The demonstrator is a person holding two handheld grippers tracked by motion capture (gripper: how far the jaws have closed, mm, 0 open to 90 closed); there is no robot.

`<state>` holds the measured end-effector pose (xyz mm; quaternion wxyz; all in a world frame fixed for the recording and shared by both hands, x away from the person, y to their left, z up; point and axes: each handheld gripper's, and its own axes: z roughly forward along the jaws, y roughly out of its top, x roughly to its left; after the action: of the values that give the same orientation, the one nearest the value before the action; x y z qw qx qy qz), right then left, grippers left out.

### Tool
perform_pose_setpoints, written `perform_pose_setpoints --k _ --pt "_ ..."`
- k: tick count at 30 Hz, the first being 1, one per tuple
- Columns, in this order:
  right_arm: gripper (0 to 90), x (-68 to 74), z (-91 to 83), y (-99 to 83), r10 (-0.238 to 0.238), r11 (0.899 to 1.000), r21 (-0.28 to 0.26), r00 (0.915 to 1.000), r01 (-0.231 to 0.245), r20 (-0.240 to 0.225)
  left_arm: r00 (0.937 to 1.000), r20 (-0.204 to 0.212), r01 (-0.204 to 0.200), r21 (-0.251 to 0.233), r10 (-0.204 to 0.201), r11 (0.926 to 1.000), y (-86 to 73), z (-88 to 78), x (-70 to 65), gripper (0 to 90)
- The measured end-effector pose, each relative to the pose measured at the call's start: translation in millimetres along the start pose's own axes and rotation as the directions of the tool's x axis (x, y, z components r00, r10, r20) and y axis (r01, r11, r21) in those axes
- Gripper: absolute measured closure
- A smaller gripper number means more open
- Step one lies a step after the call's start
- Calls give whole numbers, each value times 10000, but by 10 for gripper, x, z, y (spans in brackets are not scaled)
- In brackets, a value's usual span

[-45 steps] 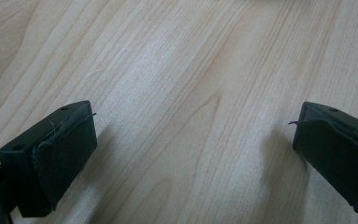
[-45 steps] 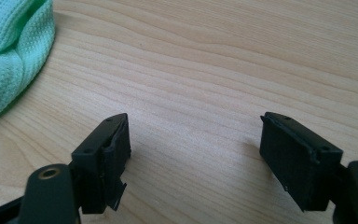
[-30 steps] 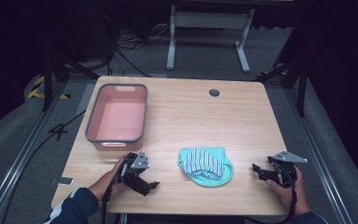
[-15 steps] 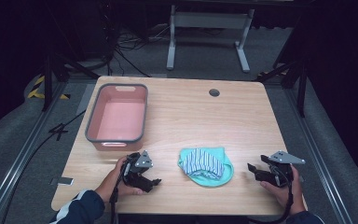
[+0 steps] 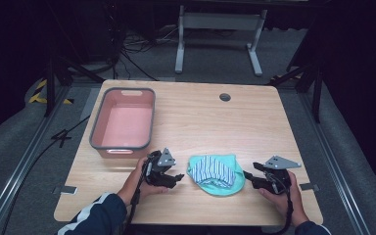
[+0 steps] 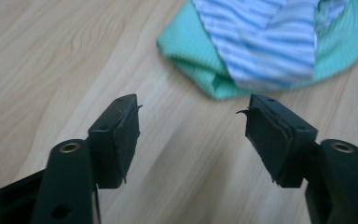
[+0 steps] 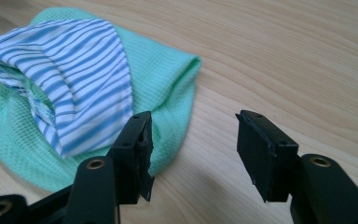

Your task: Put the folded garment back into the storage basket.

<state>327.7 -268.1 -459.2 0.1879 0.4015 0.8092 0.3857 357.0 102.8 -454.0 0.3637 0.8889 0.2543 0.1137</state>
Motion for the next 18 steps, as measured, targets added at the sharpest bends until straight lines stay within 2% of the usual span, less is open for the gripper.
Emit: perform_pose_setpoints --k 1,3,5,8,10,13,15,18 --pt "479 21 33 31 -67 10000 -5 9999 67 -98 9999 -91 49 -55 -49 10000 33 22 4 398" --pt "498 39 86 82 -191 9998 33 9996 192 -201 9997 13 232 -214 -232 9995 84 71 24 417" --pt "510 41 142 123 -198 9998 18 9991 199 -374 9997 -27 238 -180 -238 9996 126 134 25 442" --pt "517 47 227 170 -321 9991 249 9985 333 -447 9996 -83 268 -196 -270 9994 168 219 36 461" --pt "511 57 303 184 -328 9978 553 9979 359 -556 9992 30 403 -72 -403 9992 184 329 50 482" --pt "480 58 336 186 -392 9971 636 9976 428 -564 9989 279 371 -42 -370 9993 194 385 41 478" --pt "430 65 371 189 -386 9964 724 9968 437 -704 9981 491 371 -45 -368 9993 204 421 18 439" --pt "426 87 417 182 -513 9940 927 9962 577 -699 9986 482 213 141 -219 9997 209 457 -10 405"
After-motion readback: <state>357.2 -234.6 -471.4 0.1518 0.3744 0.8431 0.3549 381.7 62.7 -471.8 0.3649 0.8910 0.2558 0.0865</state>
